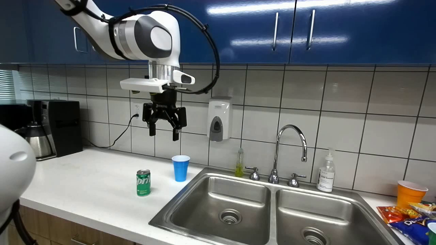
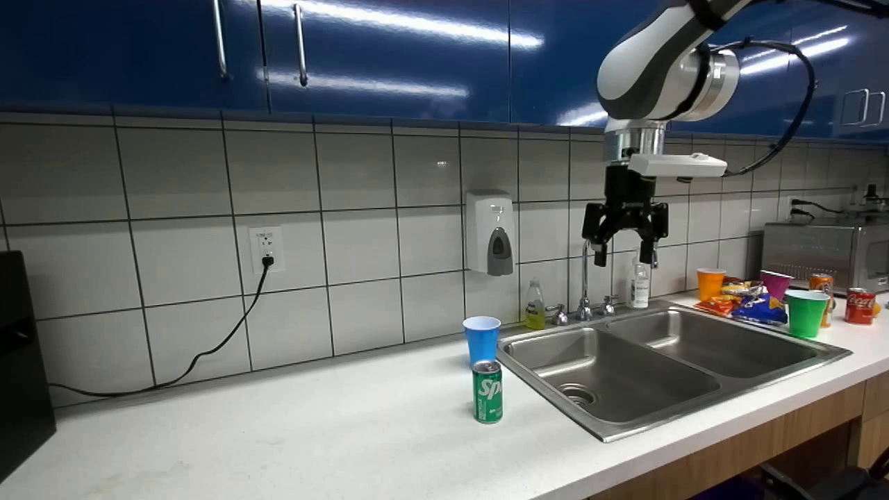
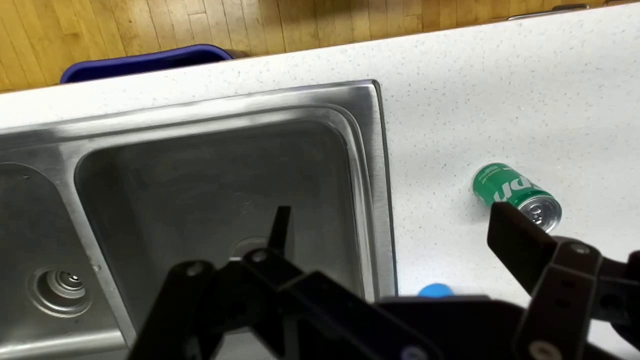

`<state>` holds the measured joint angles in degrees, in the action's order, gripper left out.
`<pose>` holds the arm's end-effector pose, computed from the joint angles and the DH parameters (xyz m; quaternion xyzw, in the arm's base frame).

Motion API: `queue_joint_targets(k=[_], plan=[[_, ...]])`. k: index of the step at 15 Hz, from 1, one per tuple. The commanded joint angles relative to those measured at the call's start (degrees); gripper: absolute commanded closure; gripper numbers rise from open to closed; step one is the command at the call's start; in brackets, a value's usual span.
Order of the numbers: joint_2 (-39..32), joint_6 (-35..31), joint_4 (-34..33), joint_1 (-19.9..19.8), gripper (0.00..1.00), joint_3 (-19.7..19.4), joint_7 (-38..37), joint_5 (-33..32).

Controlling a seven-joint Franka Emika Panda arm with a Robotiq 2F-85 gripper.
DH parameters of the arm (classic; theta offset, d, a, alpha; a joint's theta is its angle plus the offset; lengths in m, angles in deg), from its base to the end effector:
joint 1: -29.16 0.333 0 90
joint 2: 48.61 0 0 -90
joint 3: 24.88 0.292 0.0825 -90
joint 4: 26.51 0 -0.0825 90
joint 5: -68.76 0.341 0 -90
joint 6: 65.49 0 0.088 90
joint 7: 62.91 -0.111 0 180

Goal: Put the green can in the sink on the left.

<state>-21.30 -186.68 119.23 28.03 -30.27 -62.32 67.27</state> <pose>0.3694 -0.0439 0.4331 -0.9989 0.0405 -0.0239 0.0089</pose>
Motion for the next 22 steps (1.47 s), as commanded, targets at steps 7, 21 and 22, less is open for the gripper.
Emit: queue_joint_targets(k=[7, 21, 22], plan=[[-11.34, -10.07, -0.60, 3.39, 0.00, 3.58, 1.10, 3.14], [-24.65, -21.91, -2.76, 6.60, 0.00, 8.28, 1.76, 4.63], [-25.44, -22.59, -2.96, 6.54, 0.00, 8.64, 0.58, 3.78]])
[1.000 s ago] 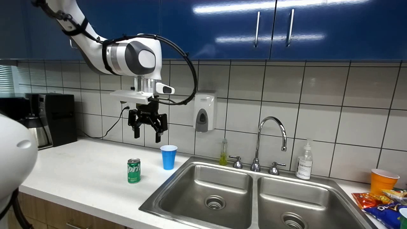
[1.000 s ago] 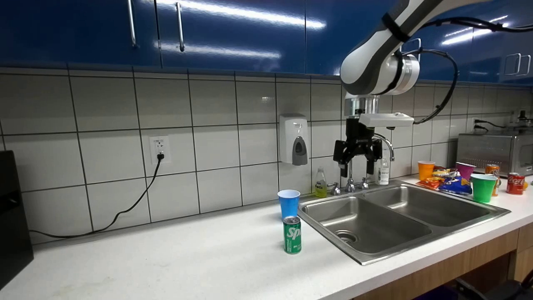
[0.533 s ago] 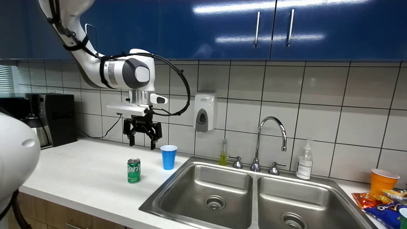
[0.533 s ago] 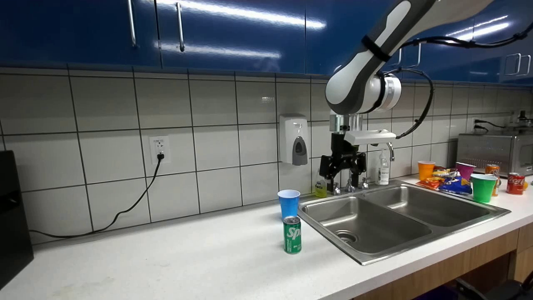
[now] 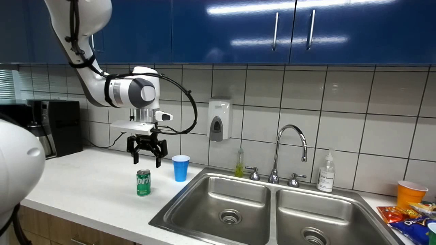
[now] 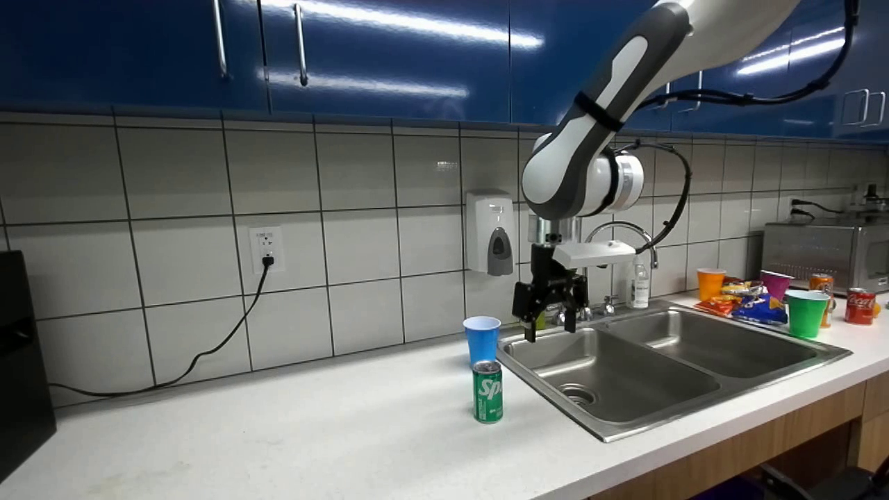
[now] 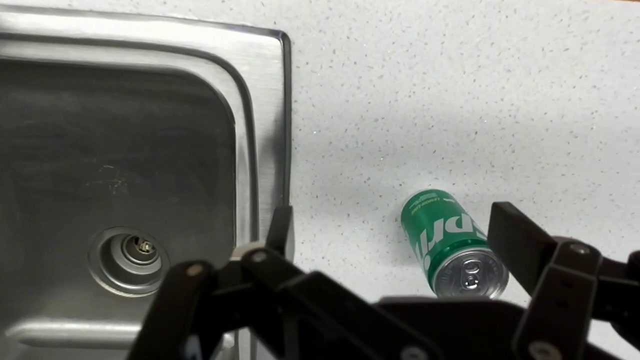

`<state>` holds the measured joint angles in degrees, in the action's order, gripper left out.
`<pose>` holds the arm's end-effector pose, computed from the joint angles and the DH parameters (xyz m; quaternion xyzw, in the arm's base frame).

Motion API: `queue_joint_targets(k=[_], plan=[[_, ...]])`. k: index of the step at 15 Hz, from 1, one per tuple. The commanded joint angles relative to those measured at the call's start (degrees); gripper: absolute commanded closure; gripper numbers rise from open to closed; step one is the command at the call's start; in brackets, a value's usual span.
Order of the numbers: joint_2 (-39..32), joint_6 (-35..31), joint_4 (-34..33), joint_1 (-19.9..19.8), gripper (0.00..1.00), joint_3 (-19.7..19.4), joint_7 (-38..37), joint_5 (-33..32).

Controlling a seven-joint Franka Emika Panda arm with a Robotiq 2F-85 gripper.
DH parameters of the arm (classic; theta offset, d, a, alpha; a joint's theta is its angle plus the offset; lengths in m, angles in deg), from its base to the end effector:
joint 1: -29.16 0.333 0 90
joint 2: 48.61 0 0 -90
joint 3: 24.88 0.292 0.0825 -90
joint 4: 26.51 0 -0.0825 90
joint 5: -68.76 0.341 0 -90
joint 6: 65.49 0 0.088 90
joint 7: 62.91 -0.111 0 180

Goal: Put the green can in the sink on the left.

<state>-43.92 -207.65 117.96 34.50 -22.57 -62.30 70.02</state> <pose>0.4302 0.0576 0.3164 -0.9978 -0.0634 -0.0204 0.0065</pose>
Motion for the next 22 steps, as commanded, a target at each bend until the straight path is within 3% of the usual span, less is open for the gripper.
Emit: queue_joint_targets(k=[1, 22], plan=[[-3.68, -1.90, -2.04, 0.25, 0.00, 1.10, 1.16, 1.85], [-16.29, -5.84, -10.37, 1.58, 0.00, 4.61, 0.46, 1.29]])
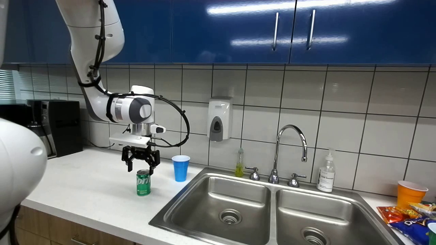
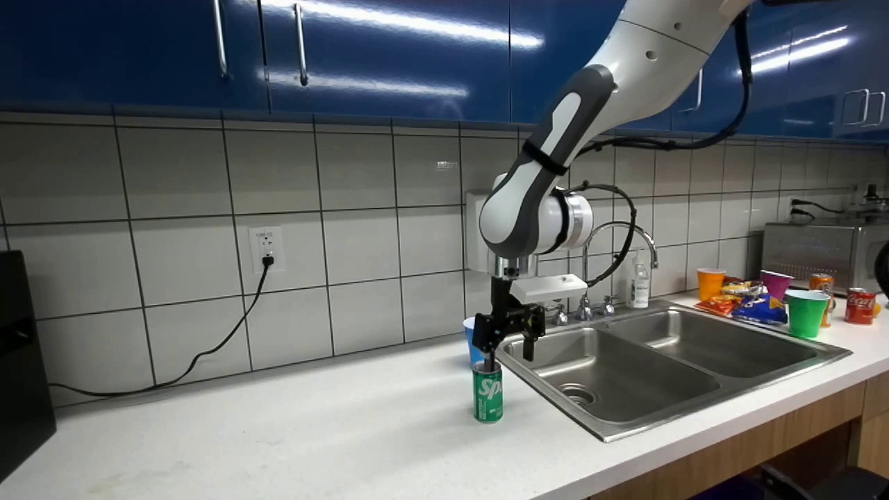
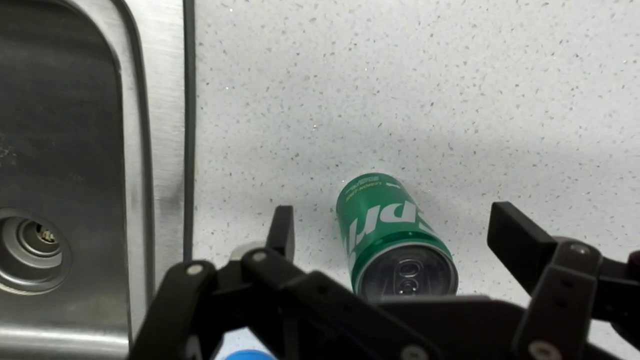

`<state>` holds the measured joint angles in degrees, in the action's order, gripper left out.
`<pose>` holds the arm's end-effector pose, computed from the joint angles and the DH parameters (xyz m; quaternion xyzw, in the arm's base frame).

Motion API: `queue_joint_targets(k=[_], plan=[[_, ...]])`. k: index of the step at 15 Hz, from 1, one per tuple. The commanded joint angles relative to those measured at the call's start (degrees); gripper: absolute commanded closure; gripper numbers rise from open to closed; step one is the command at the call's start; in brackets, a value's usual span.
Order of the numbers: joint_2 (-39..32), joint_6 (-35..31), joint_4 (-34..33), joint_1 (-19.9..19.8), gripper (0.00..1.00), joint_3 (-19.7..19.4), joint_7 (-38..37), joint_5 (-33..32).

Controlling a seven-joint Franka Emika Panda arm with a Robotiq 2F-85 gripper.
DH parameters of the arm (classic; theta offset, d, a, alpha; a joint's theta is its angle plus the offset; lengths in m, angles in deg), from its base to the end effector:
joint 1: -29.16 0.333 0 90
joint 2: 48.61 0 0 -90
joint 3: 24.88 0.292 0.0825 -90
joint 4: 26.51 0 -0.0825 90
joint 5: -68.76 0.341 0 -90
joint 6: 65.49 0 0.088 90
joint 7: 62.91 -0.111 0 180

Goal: Put the green can in the sink on the left.

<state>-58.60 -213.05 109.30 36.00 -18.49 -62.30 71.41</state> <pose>0.4704 0.1105 0.2629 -0.9946 -0.1003 -0.0132 0.0239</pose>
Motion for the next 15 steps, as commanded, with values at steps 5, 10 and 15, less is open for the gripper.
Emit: queue_joint_targets(k=[5, 10, 15], plan=[[-3.79, -0.54, -3.39, 0.26, 0.00, 0.82, 0.27, -0.32], [-5.72, -0.62, -4.84, 0.62, 0.00, 0.84, 0.17, -0.62], [-7.06, -0.55, -6.02, 1.00, 0.00, 0.72, -0.01, -1.11]])
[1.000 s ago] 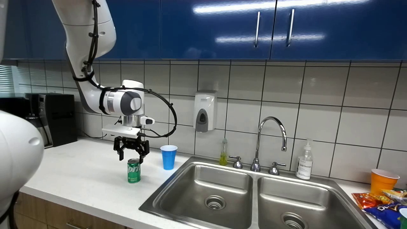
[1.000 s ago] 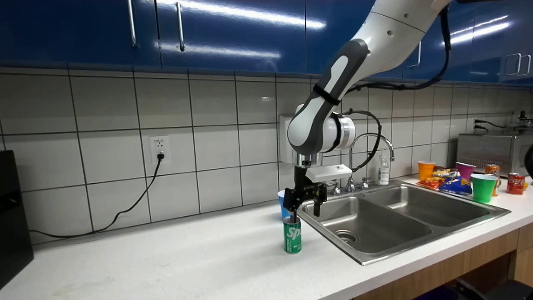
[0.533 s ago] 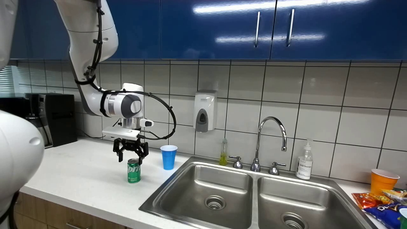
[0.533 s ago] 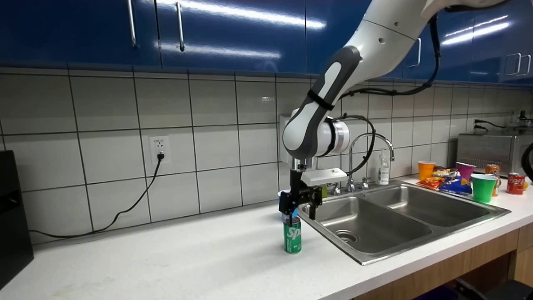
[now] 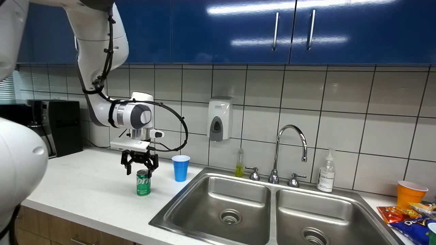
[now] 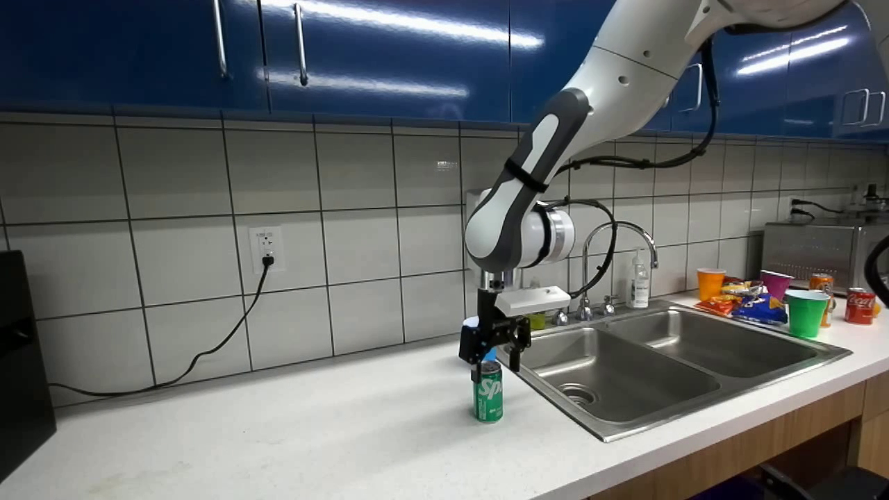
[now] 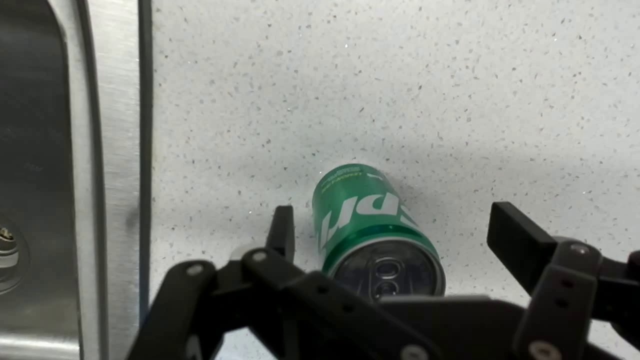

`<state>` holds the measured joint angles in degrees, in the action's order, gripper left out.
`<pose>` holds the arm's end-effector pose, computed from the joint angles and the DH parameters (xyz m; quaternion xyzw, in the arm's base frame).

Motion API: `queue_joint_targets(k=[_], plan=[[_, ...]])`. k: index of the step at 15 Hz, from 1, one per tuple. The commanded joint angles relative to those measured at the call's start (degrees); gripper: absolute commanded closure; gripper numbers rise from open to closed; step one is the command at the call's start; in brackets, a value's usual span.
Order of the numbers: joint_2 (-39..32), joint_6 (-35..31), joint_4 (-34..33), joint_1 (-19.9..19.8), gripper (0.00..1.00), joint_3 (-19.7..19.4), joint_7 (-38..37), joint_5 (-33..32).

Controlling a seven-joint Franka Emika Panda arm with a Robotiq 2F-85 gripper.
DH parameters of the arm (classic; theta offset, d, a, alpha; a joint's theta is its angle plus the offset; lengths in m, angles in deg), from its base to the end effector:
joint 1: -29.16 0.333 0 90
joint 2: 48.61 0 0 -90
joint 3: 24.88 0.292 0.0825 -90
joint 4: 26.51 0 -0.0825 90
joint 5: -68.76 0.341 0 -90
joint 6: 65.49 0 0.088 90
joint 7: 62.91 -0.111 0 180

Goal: Put the green can in the sink on the left.

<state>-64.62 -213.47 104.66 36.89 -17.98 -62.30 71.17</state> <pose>0.4874 0.1273 0.2403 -0.9932 -0.1125 -0.0043 0.0286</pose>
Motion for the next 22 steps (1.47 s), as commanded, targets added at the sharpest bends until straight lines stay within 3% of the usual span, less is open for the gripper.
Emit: queue_joint_targets(k=[1, 22], plan=[[-1.24, -0.13, -1.55, 0.14, 0.00, 0.18, -0.04, -0.96], [-7.52, 0.17, -7.44, 0.65, 0.00, -0.54, -0.59, -2.96]])
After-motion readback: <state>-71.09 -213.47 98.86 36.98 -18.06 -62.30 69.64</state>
